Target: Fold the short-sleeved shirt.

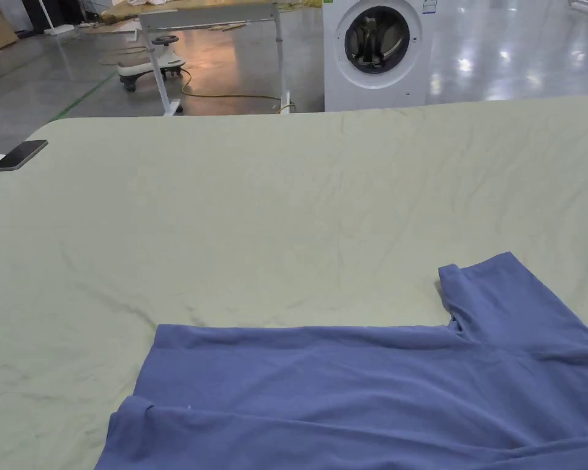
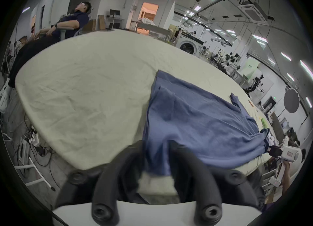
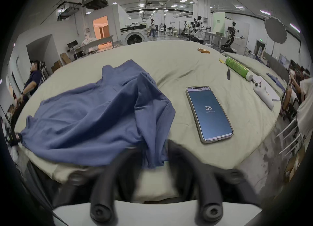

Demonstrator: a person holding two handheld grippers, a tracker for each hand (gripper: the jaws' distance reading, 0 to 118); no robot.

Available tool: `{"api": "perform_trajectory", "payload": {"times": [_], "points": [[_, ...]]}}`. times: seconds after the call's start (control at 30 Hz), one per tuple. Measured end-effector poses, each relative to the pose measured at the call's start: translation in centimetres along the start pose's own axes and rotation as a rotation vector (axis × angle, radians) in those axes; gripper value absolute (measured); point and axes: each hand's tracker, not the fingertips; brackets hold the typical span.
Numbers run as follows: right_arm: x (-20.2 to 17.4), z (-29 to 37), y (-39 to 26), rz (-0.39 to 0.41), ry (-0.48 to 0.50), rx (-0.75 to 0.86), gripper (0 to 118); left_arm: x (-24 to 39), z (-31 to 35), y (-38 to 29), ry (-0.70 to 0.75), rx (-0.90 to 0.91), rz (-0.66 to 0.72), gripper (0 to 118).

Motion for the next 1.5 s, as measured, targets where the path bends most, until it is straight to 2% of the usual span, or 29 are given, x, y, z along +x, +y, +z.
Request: {"api": "perform_trajectory", "payload": {"times": [0.03,0.1,0.13,0.23,0.43,0.53,0.6,0.63,0.7,0.73,0.77,0.8,0.83,1.13,1.23,1.3,1.33,1.37,1.4,1.43,1.47,1.5], "points": [[-0.2,0.0,0.4,0.04,-0.008,0.005,66,0.2,0.2,0.3,0.006,0.013,-0.02,58],[-0.4,0.6,0.8,0.062,0.024,0.058,72,1.1,1.1,1.2,0.054,0.063,-0.082,73],[-0.6,1.1,1.1,0.069,0.051,0.091,72,1.6,1.6,1.7,0.077,0.116,-0.116,81],[-2.1,2.9,2.2,0.086,0.085,0.201,72,2.7,2.6,1.8,0.129,0.272,-0.206,82],[-5.3,5.3,4.1,0.135,0.216,0.36,72,8.0,5.0,2.5,0.031,0.465,-0.299,82],[-6.9,6.2,4.6,0.163,0.242,0.388,70,10.4,5.9,2.8,0.022,0.5,-0.34,81],[-7.6,6.6,4.6,0.179,0.274,0.403,60,11.4,6.5,2.8,-0.009,0.514,-0.373,77],[-7.9,6.8,4.5,0.183,0.283,0.406,50,11.9,6.8,2.8,-0.035,0.519,-0.4,71],[-8.2,7.0,4.3,0.176,0.305,0.41,19,12.5,7.3,2.7,-0.061,0.521,-0.432,46],[-8.4,6.9,4.2,0.173,0.309,0.41,11,12.7,7.4,2.7,-0.066,0.52,-0.437,32],[-8.5,6.9,4.0,0.17,0.304,0.411,7,12.9,7.5,2.6,-0.084,0.517,-0.451,12],[-8.6,6.9,4.0,0.168,0.299,0.409,3,13.0,7.5,2.6,-0.097,0.513,-0.462,2],[-8.6,6.7,3.9,0.168,0.298,0.405,0,13.1,7.4,2.5,-0.098,0.511,-0.464,0],[-7.9,6.1,3.5,0.123,0.292,0.378,0,12.1,6.4,3.1,-0.106,0.471,-0.395,0],[-7.7,5.8,3.5,0.113,0.292,0.372,0,11.1,4.8,4.5,-0.092,0.437,-0.34,0],[-7.6,5.6,3.4,0.103,0.298,0.368,0,10.0,2.9,5.7,-0.101,0.439,-0.354,0],[-7.5,5.6,3.4,0.101,0.301,0.365,0,9.6,1.9,6.2,-0.059,0.447,-0.371,0],[-7.6,5.7,3.5,0.104,0.304,0.357,0,9.2,0.5,7.1,-0.013,0.416,-0.358,7],[-7.5,5.7,3.5,0.109,0.304,0.353,0,8.6,-1.1,8.1,0.019,0.341,-0.324,21],[-7.4,5.6,3.3,0.112,0.3,0.352,0,8.2,-2.6,9.1,0.013,0.3,-0.302,40],[-7.2,5.5,3.3,0.112,0.297,0.346,0,7.7,-4.4,10.1,-0.012,0.249,-0.28,65],[-7.0,5.5,3.3,0.111,0.297,0.339,0,7.2,-6.0,11.1,-0.042,0.224,-0.261,73]]}}
